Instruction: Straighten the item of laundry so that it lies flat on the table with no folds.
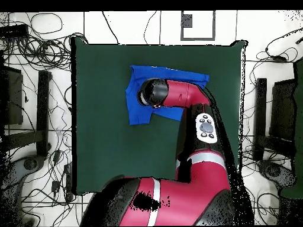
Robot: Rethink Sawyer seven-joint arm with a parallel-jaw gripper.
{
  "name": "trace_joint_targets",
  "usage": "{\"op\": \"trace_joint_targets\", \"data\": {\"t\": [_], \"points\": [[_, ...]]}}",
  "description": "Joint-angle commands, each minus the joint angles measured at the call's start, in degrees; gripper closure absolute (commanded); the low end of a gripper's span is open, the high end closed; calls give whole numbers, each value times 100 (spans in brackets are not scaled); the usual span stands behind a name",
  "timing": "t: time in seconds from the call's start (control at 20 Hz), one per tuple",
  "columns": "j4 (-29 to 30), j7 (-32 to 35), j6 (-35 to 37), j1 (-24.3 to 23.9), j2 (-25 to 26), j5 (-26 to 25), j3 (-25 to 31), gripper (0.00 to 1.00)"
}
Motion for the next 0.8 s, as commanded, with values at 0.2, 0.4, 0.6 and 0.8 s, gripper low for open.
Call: {"op": "trace_joint_targets", "data": {"t": [0.2, 0.4, 0.6, 0.8], "points": [[595, -721, -599, 165, 644, -404, 659, 0], [554, -686, -606, 190, 666, -408, 638, 0], [519, -675, -568, 202, 682, -397, 634, 0], [479, -682, -523, 199, 699, -389, 630, 0]]}}
